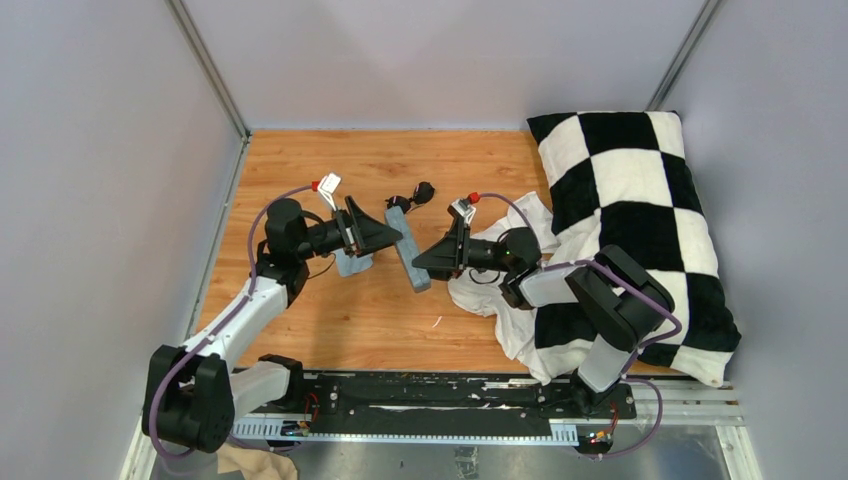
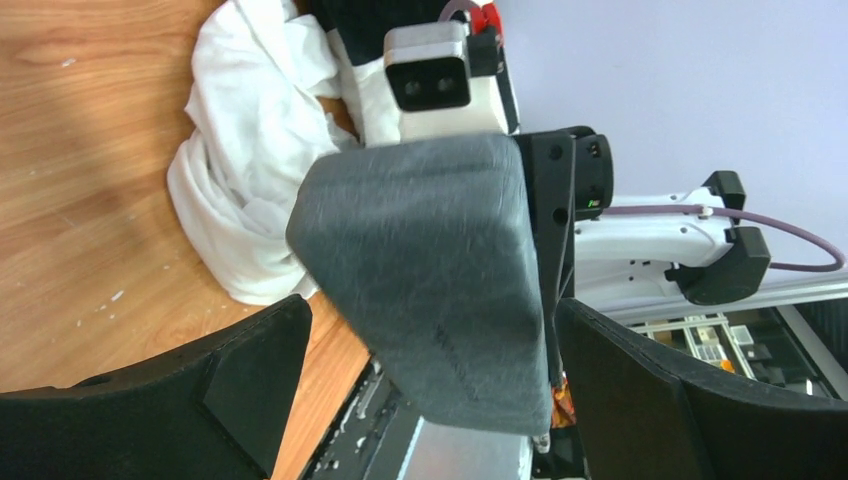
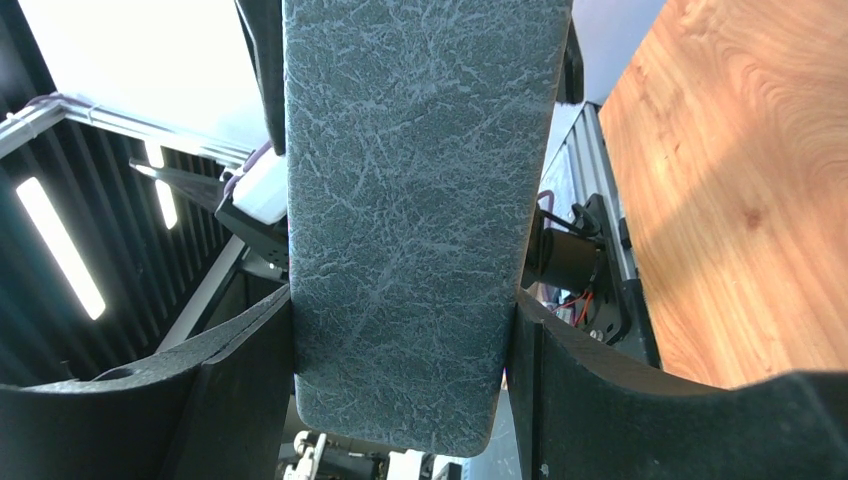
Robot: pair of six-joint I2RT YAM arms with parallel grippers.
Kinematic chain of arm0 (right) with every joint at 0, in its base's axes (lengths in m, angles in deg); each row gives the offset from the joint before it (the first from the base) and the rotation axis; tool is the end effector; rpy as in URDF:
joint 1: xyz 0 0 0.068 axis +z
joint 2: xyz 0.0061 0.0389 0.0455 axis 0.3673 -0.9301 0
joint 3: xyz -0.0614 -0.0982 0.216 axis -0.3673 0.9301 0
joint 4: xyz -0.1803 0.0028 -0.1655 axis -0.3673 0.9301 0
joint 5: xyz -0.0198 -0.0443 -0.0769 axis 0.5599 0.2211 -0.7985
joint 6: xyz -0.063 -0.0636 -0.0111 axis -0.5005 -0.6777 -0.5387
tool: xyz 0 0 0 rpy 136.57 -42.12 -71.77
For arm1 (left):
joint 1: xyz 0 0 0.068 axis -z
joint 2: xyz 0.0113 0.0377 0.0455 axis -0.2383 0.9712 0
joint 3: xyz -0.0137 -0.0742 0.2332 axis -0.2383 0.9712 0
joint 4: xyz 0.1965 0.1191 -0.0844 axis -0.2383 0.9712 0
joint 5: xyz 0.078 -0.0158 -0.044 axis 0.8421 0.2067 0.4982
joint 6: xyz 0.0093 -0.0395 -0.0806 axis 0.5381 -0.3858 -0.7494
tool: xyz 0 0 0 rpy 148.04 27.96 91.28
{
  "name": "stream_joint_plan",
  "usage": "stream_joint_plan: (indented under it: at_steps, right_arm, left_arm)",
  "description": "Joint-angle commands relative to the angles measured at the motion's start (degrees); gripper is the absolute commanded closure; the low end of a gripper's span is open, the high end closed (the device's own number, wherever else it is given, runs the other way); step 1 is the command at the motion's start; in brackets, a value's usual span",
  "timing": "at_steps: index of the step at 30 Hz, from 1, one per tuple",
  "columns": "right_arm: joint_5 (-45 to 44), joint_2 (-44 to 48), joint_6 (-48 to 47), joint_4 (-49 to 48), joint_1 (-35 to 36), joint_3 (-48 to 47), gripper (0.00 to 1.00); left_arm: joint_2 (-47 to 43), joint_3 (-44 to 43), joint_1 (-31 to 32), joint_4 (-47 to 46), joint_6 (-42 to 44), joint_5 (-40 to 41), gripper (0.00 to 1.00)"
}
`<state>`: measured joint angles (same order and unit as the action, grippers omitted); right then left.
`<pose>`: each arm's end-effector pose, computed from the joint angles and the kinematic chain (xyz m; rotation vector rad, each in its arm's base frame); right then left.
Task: Organize the sunglasses
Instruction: Open the sunglasses case.
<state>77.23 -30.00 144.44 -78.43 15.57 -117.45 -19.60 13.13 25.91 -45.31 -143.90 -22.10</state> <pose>0.2178 0.2431 0.2220 -0.3034 1.7544 2.2573 0.2427 -0.1174 0.2458 0.0053 1.9681 -1.6262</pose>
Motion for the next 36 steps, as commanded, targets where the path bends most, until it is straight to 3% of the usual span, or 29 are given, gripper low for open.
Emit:
stream_joint_plan:
  at_steps: [1,10,14,17,22,27,36]
  right_arm:
    - [1.0,-0.3,-0.3,-6.0,1.9,-2.3,0.86]
    - [1.5,0.0,0.5,-6.0,2.0,-3.3,0.86]
    - [1.3,-0.5,0.8,-5.9,2.0,-3.2,0.86]
    - [1.6,-0.8,0.9,-6.0,2.1,-3.4,0.86]
    - [1.7,-1.4,1.5,-6.0,2.3,-3.6,0.87]
    - [0.4,-2.2,3.6,-6.0,2.3,-3.4,0.91]
    - [-4.1,-4.3,15.6,-5.9,2.2,-6.5,0.93]
  left_arm:
    - [-0.8,0.9,-0.3,-8.1,-4.6,-0.8,0.00]
    - [0.6,3.9,-0.3,-17.2,-11.0,-1.2,0.05]
    - [1.8,6.4,-0.3,-26.7,-16.9,-0.8,0.09]
    - [4.4,8.5,-0.3,-36.4,-21.9,-0.5,0.22]
    - [9.8,10.3,-0.3,-52.4,-30.7,0.0,0.62]
    - [11.3,10.4,-0.3,-54.7,-31.7,-0.3,1.00]
    - [10.8,9.4,-0.9,-61.8,-32.8,-2.9,1.00]
